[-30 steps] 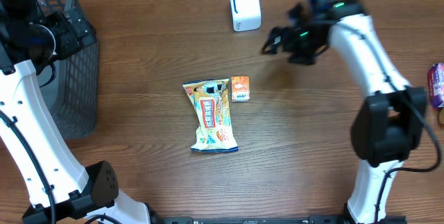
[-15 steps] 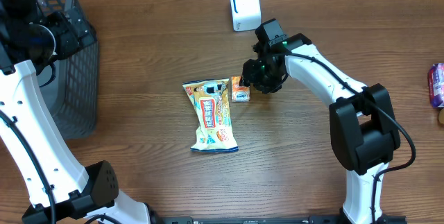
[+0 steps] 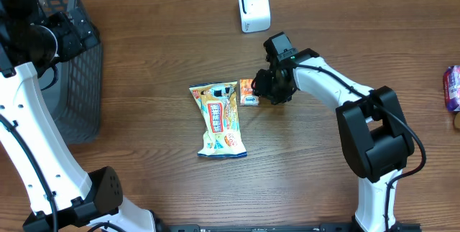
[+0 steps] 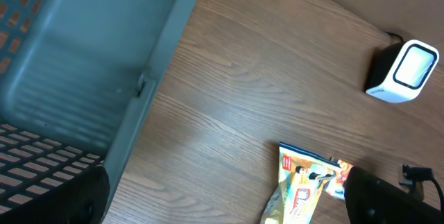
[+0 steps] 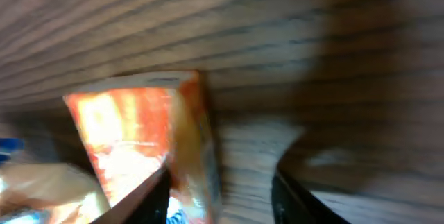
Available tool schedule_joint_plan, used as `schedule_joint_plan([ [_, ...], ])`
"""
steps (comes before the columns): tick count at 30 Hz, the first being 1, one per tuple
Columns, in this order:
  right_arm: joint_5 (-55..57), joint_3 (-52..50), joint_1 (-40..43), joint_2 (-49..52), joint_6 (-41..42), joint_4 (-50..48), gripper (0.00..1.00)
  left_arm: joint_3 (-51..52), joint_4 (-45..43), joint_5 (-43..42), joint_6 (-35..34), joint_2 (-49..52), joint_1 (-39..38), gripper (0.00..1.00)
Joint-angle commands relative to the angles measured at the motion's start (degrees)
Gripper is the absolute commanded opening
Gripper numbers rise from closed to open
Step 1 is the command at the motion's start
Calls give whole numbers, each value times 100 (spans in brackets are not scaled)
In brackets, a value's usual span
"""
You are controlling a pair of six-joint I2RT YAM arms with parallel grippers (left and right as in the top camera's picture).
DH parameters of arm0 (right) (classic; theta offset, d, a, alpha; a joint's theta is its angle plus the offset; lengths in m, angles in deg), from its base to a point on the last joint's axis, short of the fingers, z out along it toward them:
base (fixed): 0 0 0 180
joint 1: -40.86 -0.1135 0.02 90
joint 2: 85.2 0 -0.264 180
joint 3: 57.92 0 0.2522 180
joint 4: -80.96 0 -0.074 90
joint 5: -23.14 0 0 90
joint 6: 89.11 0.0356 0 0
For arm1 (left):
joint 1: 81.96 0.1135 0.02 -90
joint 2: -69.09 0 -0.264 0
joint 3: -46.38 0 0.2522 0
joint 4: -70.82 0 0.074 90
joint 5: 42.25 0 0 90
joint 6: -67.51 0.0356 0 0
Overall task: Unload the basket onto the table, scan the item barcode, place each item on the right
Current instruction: 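Move the right gripper over the small orange box, then lower the right gripper and grasp the orange box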
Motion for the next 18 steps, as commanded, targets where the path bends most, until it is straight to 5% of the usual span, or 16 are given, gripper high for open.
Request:
schedule_joint_plan([
  [1,1241,-81,46,-131,592,374,47,9,7,33,87,-81,55,100],
  [10,1808,870,575,-133,258,2044,57,9,7,33,87,-81,55,100],
  [18,909,1106,586,-133,-173,2142,59,9,7,33,87,-81,55,100],
])
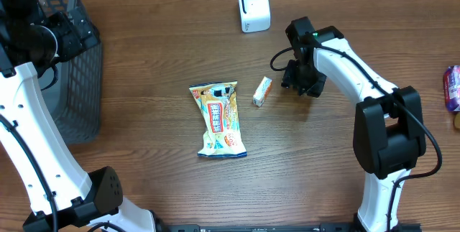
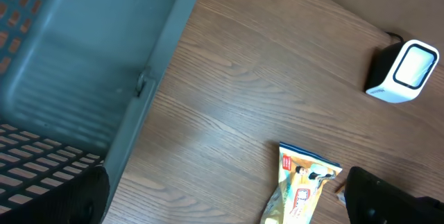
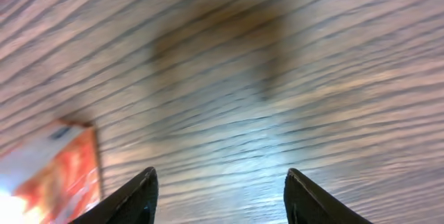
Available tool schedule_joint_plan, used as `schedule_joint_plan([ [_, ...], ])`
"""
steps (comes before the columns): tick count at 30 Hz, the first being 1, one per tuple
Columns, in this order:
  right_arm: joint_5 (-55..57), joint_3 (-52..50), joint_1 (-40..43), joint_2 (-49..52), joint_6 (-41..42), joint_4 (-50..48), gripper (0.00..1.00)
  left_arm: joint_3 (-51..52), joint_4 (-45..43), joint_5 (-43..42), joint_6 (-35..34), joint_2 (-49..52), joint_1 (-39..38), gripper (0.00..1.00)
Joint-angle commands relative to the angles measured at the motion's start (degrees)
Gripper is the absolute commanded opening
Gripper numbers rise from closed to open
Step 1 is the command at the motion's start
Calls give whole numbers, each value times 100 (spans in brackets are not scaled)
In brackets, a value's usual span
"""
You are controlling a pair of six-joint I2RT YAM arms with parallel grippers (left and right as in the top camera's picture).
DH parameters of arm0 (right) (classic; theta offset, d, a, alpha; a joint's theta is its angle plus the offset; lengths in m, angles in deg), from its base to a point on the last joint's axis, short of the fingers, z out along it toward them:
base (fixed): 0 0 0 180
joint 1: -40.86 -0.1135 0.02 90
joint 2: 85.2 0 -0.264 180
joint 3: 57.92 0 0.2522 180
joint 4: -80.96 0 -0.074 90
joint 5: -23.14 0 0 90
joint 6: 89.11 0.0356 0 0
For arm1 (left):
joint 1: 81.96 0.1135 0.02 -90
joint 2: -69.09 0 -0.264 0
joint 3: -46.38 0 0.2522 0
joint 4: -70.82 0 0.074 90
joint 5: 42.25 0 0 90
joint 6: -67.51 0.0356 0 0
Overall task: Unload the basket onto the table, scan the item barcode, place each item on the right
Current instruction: 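Lower the right gripper and grasp the orange box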
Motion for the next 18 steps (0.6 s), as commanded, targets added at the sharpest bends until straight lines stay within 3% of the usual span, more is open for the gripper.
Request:
schedule_joint_plan([
  [1,-675,157,-52,-61,-330,-87,59,11,7,33,87,-81,55,100],
  [11,-1482,509,-111,-61,-391,-190,59,11,7,33,87,-81,55,100],
  [18,-1322,527,-450,-59,-177,-610,59,11,7,33,87,-81,55,100],
])
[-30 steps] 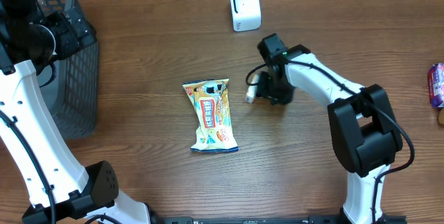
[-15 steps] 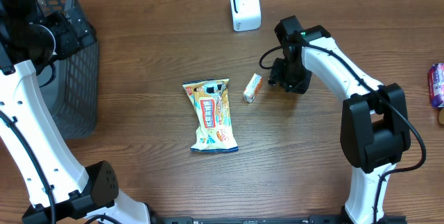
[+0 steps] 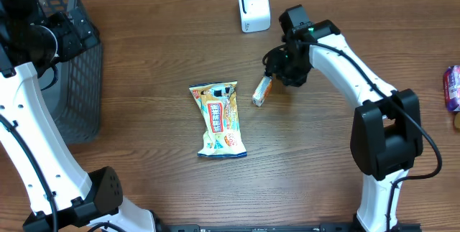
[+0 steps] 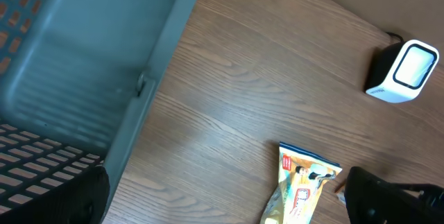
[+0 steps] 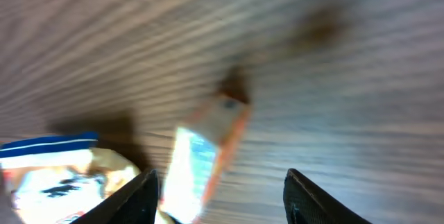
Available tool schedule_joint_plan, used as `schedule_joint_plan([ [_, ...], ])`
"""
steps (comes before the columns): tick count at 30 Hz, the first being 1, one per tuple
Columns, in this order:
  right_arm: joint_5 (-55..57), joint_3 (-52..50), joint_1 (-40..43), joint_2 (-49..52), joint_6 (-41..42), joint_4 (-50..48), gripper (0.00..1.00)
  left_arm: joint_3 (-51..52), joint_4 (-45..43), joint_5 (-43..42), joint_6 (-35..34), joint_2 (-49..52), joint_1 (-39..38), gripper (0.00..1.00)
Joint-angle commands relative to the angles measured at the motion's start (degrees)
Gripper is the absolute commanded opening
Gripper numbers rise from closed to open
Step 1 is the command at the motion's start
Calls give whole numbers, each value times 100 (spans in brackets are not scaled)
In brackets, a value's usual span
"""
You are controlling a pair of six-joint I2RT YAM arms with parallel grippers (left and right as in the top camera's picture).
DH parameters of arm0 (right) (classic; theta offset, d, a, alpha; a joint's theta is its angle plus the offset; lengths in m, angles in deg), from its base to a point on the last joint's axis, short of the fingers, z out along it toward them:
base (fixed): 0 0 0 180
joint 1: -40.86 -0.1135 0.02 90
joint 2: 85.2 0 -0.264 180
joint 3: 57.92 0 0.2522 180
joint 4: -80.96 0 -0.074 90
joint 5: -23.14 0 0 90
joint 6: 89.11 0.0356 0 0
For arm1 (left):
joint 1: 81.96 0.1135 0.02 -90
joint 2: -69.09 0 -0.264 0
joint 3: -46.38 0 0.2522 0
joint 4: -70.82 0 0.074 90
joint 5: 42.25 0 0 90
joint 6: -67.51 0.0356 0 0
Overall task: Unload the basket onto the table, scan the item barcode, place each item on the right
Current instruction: 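Lower the right gripper and grasp the orange box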
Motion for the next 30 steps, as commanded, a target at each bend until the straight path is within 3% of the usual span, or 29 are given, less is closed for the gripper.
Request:
schedule_joint_plan([
  [1,260,13,-299,-59,358,-85,59,11,7,35,87,-81,55,100],
  [5,1237,-210,-595,-42,1224,-125,59,11,7,35,87,-81,55,100],
  [13,1464,-577,-804,-37,1434,-570,58,11,7,35,87,-81,55,100],
  [23,1722,-597,-627,-35,1447,-282,31,11,7,35,87,-81,55,100],
  [28,2210,-813,-525,-35,1447,-94,30,11,7,35,87,-81,55,100],
  [30,2251,-824,-411,-37,1445,129,34,11,7,35,87,-81,55,100],
])
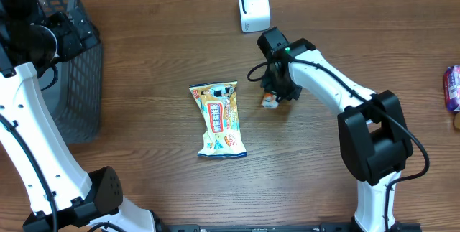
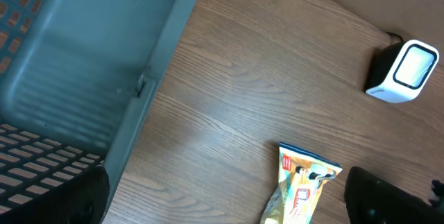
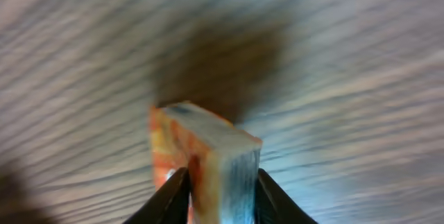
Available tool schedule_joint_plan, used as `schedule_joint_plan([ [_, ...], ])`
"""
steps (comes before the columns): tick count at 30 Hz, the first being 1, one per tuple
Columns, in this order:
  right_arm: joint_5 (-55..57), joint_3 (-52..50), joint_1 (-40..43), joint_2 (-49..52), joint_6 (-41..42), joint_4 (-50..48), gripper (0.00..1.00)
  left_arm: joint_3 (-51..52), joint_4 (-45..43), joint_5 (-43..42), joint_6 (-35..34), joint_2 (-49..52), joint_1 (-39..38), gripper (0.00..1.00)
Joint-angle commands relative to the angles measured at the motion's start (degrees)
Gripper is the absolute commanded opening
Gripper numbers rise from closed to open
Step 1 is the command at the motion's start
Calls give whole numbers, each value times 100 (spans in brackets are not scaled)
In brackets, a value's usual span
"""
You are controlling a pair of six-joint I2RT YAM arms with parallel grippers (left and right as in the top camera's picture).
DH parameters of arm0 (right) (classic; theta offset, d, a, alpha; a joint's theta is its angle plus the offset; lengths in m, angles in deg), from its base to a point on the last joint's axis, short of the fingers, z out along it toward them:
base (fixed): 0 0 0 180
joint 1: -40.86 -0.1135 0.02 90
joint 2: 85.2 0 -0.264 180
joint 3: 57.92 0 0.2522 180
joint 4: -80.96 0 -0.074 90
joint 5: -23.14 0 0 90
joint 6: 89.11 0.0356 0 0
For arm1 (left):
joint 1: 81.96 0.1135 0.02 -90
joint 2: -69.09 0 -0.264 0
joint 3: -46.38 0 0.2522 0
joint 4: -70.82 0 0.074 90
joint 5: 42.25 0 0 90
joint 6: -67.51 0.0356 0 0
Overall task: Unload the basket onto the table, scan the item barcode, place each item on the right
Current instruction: 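Lower the right gripper and grasp the orange box, then lift the orange box to the white scanner with the right gripper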
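Observation:
A small orange and white box [image 3: 205,156] is clamped between the fingers of my right gripper [image 3: 220,200], which is shut on it just above the wood. From overhead the box [image 1: 269,102] shows under that gripper [image 1: 276,90], right of the yellow snack bag [image 1: 219,118]. The white barcode scanner [image 1: 253,6] stands at the back, a short way beyond the gripper. My left gripper [image 2: 225,196] is open high over the left side, beside the grey basket [image 2: 76,64]; the snack bag [image 2: 298,189] and scanner [image 2: 404,71] lie in its view.
The dark mesh basket [image 1: 68,67] stands at the left table edge. A purple packet [image 1: 451,87] lies at the far right edge. Bare wood stretches between the snack bag and the basket.
My right gripper was open above the small box lying right of the snack bag. Now it is shut on the box, a little further right and nearer the front. The left arm is unchanged.
My right gripper was low at the small box beside the snack bag. Then it stood away to the right, open, with the box lying tilted on the wood. Then it was over the box, still open. Now it is shut on the box.

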Motion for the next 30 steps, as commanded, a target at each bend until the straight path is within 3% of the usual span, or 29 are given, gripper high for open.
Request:
schedule_joint_plan([
  [1,341,-85,214,-39,24,254,37,9,9,33,90,-81,55,100],
  [7,101,50,527,-39,-562,542,52,9,9,33,90,-81,55,100],
  [16,-1484,-341,581,-37,-1032,-133,52,9,9,33,90,-81,55,100],
  [21,-1539,-828,625,-37,-916,-579,52,9,9,33,90,-81,55,100],
  [25,-1528,-1075,752,-37,-837,-715,50,9,9,33,90,-81,55,100],
  [30,-1655,-1064,839,-37,-839,-715,26,9,9,33,90,-81,55,100],
])
